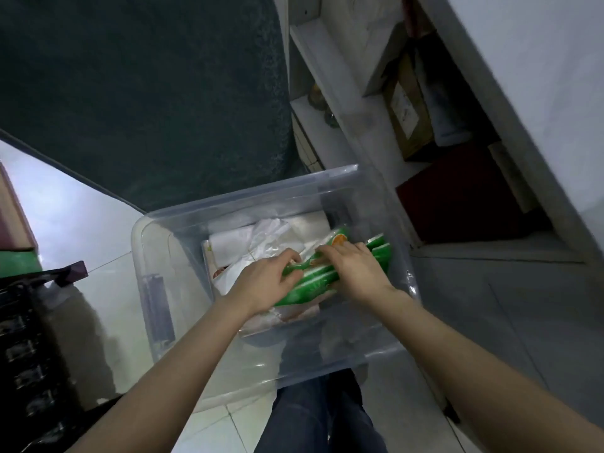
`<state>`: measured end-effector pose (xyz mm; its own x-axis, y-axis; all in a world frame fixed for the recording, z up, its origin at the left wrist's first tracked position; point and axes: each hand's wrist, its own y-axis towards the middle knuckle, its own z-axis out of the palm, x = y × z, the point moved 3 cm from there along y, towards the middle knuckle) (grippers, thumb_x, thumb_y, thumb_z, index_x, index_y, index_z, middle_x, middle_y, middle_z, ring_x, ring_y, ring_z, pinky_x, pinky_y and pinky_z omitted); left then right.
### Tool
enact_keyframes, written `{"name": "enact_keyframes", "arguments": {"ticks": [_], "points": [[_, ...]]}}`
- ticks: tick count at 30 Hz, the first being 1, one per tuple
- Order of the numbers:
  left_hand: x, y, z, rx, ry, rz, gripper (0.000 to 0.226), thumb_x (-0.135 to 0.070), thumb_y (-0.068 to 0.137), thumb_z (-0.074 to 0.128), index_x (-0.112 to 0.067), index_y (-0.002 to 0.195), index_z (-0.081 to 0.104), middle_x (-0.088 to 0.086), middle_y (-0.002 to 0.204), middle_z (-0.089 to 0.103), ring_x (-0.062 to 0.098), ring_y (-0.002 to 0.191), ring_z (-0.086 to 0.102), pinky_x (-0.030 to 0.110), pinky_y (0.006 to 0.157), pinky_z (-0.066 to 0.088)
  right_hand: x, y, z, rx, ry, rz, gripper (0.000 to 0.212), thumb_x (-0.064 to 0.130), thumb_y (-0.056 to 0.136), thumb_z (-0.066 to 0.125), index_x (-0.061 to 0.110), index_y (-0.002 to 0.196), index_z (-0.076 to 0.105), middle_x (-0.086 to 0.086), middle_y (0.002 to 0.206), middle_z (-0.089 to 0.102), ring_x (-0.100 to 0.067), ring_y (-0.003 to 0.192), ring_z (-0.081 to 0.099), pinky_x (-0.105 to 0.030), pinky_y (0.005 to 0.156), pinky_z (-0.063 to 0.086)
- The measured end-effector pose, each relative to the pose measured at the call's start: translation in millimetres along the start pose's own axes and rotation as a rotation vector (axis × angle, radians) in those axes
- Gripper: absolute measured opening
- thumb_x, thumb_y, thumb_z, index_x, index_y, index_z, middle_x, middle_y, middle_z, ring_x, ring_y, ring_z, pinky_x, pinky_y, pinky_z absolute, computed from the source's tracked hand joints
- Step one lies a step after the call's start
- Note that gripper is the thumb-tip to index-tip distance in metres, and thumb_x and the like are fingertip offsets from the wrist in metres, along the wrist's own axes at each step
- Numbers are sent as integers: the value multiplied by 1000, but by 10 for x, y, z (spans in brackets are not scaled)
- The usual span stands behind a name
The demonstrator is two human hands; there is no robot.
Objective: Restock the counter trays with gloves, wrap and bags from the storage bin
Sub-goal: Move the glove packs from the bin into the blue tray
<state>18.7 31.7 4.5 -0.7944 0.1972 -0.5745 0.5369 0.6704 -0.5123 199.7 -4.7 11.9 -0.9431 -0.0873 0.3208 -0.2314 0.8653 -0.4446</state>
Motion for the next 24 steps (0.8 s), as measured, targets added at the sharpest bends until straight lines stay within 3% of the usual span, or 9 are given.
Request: {"name": "enact_keyframes", "arguments": {"ticks": [2,5,8,13,17,24], "points": [[-208,-153,-150,-25,53,50,49,-64,76,57,-36,115,45,-8,101,65,19,84,62,30,63,39,43,-125,-181,-65,22,1,61,20,71,71,19,127,50,-4,124,61,-27,116,50,-37,89,31],[-536,-381,-303,-103,186,159,63,-59,63,70,-33,116,46,-6,99,67,18,82,61,27,59,33,114,-411,-457,-167,50,7,64,19,68,73,18,128,52,-5,123,62,-28,115,53,-38,87,34],[-873,-624,-423,-193,244,240,56,-49,64,69,-33,113,48,-3,97,69,22,83,63,29,60,36,184,-801,-695,-263,42,16,71,18,66,74,18,133,50,-7,121,62,-30,113,54,-39,87,37],[-1490,-1163,-607,-325,278,374,50,-48,62,65,-37,108,48,-10,94,68,17,82,62,27,59,36,341,-1615,-1195,-453,-40,16,57,21,59,75,18,115,62,-4,105,66,-30,99,60,-40,78,43],[-2139,-1607,-763,-397,328,504,47,-56,63,56,-40,105,45,-16,88,64,11,79,60,31,57,45,420,-2392,-1587,-611,-103,57,53,22,58,74,22,109,63,1,101,66,-26,96,61,-38,76,42],[-3513,-2099,-837,-383,391,749,53,-45,62,68,-43,110,45,-16,91,67,7,77,60,29,63,49,301,-3899,-2157,-813,-156,254,53,31,66,76,24,116,60,2,107,66,-24,103,57,-39,86,37]]}}
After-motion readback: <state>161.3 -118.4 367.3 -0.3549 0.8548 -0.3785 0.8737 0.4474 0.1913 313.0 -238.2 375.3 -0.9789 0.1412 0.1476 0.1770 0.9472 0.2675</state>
